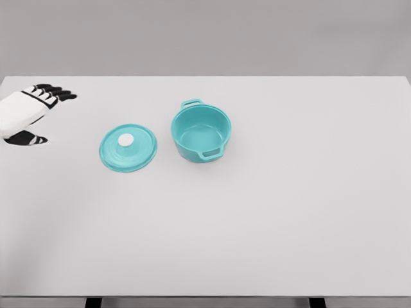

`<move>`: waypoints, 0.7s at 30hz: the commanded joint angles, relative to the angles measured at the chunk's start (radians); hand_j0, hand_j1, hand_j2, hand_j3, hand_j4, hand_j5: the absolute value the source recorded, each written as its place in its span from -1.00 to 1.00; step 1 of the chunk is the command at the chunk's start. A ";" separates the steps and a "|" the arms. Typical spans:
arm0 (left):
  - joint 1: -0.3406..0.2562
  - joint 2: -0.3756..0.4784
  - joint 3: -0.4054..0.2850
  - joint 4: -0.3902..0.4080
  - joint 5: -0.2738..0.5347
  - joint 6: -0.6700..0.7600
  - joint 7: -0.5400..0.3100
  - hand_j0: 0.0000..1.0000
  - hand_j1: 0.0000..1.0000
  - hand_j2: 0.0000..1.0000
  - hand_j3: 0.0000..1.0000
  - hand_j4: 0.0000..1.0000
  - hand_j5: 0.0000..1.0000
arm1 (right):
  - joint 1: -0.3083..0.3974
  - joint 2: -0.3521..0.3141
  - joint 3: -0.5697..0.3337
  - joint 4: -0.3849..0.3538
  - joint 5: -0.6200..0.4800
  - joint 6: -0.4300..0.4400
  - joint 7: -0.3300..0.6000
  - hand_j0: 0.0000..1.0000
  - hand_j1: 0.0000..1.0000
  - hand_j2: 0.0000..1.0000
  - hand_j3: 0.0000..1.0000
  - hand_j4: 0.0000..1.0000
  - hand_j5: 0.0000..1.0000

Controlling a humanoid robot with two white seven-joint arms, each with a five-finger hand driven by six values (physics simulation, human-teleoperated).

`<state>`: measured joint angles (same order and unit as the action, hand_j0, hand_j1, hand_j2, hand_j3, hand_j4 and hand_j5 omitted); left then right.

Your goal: Cover the pot with left arm

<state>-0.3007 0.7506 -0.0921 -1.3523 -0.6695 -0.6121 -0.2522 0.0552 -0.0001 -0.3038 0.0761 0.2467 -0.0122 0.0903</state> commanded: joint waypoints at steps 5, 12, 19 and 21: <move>-0.003 0.015 0.008 0.002 0.007 0.001 -0.001 1.00 1.00 1.00 1.00 1.00 1.00 | 0.000 0.000 0.000 0.001 0.000 0.000 0.000 1.00 1.00 1.00 1.00 1.00 1.00; -0.015 0.016 0.009 -0.002 0.013 0.001 -0.260 1.00 1.00 1.00 1.00 1.00 1.00 | 0.000 0.000 0.000 0.001 0.000 0.000 0.000 1.00 1.00 1.00 1.00 1.00 1.00; -0.130 0.007 -0.051 -0.014 0.108 0.001 -0.359 0.92 0.92 0.92 0.92 0.92 0.92 | 0.000 0.000 0.000 0.001 0.000 0.000 0.000 1.00 1.00 1.00 1.00 1.00 1.00; -0.172 0.009 -0.132 -0.014 0.165 0.001 -0.359 0.52 0.52 0.52 0.52 0.52 0.52 | 0.000 0.000 0.000 0.001 0.000 0.000 0.000 1.00 1.00 1.00 1.00 1.00 1.00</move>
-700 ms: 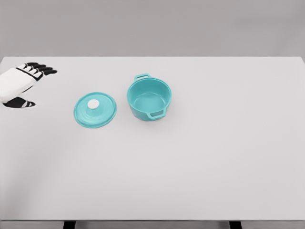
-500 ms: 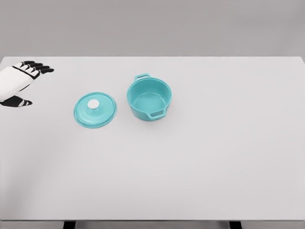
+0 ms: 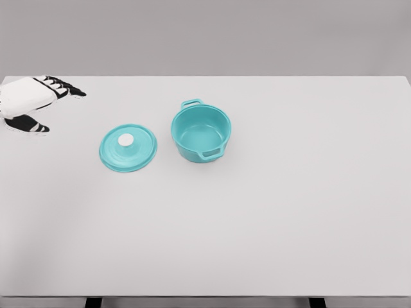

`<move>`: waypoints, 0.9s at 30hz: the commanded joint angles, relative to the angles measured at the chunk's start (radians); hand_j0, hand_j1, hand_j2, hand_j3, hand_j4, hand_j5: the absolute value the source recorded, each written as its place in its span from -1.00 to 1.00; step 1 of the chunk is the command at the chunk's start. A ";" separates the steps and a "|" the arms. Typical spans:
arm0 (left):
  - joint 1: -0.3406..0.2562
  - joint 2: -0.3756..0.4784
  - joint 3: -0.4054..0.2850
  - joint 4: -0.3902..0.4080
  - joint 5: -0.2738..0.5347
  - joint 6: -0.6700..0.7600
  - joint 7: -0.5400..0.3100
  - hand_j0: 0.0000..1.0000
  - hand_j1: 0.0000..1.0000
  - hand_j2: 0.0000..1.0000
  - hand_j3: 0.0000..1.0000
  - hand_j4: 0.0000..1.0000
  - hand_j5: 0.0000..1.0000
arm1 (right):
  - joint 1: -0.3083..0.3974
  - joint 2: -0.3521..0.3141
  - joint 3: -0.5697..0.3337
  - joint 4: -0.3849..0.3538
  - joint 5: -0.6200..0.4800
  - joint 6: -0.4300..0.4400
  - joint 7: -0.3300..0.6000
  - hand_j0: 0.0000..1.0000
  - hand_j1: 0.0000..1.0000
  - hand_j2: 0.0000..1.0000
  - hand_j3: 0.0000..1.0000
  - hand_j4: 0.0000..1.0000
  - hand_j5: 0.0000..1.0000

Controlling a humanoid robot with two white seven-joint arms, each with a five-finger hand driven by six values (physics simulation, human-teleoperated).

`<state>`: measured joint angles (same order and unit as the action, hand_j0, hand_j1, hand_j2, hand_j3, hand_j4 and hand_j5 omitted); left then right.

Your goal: Cover the pot with left arm

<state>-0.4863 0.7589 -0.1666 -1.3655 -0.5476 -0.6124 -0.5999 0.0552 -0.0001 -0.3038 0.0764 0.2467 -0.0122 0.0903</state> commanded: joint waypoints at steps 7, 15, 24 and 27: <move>-0.009 -0.007 -0.139 -0.055 0.051 0.002 -0.011 0.56 0.56 0.56 0.56 0.56 0.56 | 0.000 0.000 0.000 0.000 0.000 0.000 0.000 1.00 1.00 1.00 1.00 1.00 1.00; -0.009 -0.078 -0.168 -0.053 0.044 0.002 -0.011 0.56 0.56 0.56 0.56 0.56 0.56 | 0.000 0.000 0.000 0.000 0.000 0.000 0.000 1.00 1.00 1.00 1.00 1.00 1.00; -0.002 -0.101 -0.179 -0.023 0.040 0.002 -0.011 0.56 0.56 0.56 0.56 0.56 0.56 | 0.000 0.000 0.000 0.000 0.000 0.000 0.000 1.00 1.00 1.00 1.00 1.00 1.00; -0.003 -0.127 -0.185 0.020 0.037 0.002 -0.011 0.56 0.56 0.56 0.56 0.56 0.56 | 0.000 0.000 0.000 0.000 0.000 0.000 0.000 1.00 1.00 1.00 1.00 1.00 1.00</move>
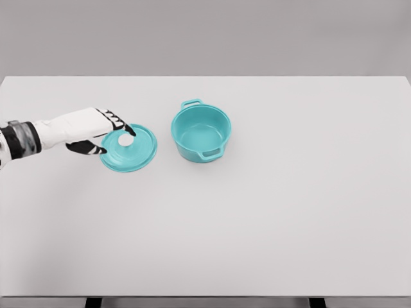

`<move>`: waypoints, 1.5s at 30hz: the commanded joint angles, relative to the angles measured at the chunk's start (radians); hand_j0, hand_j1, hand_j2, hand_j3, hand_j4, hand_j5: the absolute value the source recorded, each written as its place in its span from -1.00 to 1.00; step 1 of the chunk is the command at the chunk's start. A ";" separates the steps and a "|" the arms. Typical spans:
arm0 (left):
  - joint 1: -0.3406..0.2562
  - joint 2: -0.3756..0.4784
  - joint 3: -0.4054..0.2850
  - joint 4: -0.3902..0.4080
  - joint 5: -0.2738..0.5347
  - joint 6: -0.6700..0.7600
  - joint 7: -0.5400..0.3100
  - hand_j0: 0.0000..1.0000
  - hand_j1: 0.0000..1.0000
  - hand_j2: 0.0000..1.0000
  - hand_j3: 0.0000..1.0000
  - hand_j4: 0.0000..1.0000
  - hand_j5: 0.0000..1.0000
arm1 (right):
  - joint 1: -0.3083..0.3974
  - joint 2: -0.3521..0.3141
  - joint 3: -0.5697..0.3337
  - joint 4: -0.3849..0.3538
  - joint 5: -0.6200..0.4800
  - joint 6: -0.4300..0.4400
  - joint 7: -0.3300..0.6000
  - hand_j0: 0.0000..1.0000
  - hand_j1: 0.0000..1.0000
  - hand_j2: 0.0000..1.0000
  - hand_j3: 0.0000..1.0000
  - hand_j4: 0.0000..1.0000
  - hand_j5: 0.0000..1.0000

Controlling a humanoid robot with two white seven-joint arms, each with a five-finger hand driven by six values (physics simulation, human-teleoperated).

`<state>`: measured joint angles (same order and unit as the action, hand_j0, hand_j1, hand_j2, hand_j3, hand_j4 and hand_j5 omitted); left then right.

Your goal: Cover the pot with left arm

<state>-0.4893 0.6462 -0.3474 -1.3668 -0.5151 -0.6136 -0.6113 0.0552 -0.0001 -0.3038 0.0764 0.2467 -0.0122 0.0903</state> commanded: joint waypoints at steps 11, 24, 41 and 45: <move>-0.006 -0.042 -0.002 0.055 0.003 0.003 0.000 0.56 0.56 0.56 0.56 0.56 0.56 | 0.000 0.000 0.000 0.000 0.000 0.000 0.000 1.00 1.00 1.00 1.00 1.00 1.00; -0.031 -0.076 -0.002 0.114 -0.014 0.003 0.000 0.55 0.55 0.55 0.55 0.55 0.55 | 0.000 0.000 0.000 0.000 0.000 0.000 0.000 1.00 1.00 1.00 1.00 1.00 1.00; -0.049 -0.122 -0.002 0.170 -0.043 0.003 0.000 0.53 0.53 0.53 0.53 0.53 0.53 | 0.000 0.000 0.000 0.000 0.000 0.000 0.000 1.00 1.00 1.00 1.00 1.00 1.00; -0.054 -0.126 -0.002 0.181 -0.055 0.003 0.000 0.52 0.52 0.52 0.52 0.52 0.52 | 0.000 0.000 0.000 0.000 0.000 0.000 0.000 1.00 1.00 1.00 1.00 1.00 1.00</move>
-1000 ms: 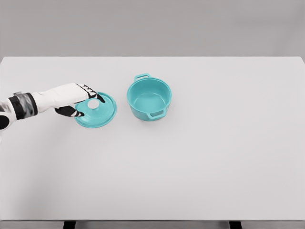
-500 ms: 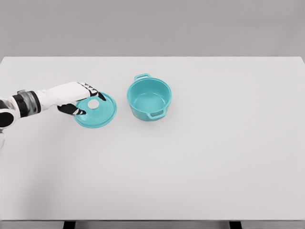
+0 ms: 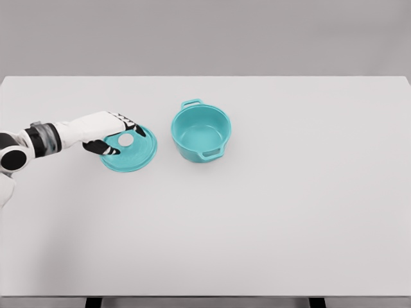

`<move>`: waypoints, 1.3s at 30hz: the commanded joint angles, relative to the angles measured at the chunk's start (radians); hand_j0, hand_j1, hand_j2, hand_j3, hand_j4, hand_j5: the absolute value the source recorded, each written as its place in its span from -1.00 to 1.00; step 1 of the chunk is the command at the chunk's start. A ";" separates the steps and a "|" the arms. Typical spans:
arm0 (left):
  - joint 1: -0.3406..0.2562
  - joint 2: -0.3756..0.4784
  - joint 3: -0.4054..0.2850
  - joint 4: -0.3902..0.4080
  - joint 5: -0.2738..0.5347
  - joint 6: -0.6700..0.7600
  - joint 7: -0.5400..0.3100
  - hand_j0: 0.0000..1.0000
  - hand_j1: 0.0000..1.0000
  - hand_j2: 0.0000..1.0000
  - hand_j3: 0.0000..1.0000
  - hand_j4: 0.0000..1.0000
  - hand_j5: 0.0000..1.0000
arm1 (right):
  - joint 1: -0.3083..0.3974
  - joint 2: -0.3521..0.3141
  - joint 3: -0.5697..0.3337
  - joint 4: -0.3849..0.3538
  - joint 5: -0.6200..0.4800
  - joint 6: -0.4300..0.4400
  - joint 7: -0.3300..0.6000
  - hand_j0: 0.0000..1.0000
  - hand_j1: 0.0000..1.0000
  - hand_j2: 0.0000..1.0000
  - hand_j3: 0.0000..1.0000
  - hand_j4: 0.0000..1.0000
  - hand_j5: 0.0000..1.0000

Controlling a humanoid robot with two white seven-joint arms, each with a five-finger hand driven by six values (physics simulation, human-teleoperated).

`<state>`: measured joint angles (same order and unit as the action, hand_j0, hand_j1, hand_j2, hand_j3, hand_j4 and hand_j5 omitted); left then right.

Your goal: Cover the pot with left arm

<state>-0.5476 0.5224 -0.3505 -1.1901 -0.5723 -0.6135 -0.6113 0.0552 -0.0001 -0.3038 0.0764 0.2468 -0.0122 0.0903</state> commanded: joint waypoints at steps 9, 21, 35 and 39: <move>-0.003 -0.015 0.001 0.006 -0.020 0.003 0.000 0.51 0.51 0.51 0.51 0.51 0.51 | 0.000 0.000 0.000 0.000 -0.001 0.000 0.000 1.00 1.00 1.00 1.00 1.00 1.00; -0.003 -0.016 0.001 0.009 -0.029 0.003 0.000 0.35 0.35 0.35 0.35 0.35 0.35 | 0.000 0.000 0.000 0.000 0.000 0.000 0.000 1.00 1.00 1.00 1.00 1.00 1.00; -0.003 -0.025 0.001 0.037 -0.029 0.003 0.000 0.21 0.21 0.21 0.21 0.21 0.21 | 0.000 0.000 0.000 0.000 -0.001 0.000 0.000 1.00 1.00 1.00 1.00 1.00 1.00; -0.002 -0.024 0.002 0.029 -0.026 0.003 0.000 0.19 0.19 0.19 0.19 0.19 0.19 | 0.000 0.000 0.000 0.000 0.000 0.000 0.000 1.00 1.00 1.00 1.00 1.00 1.00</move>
<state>-0.5492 0.4978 -0.3501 -1.1582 -0.6061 -0.6134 -0.6110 0.0552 -0.0001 -0.3038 0.0764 0.2466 -0.0122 0.0903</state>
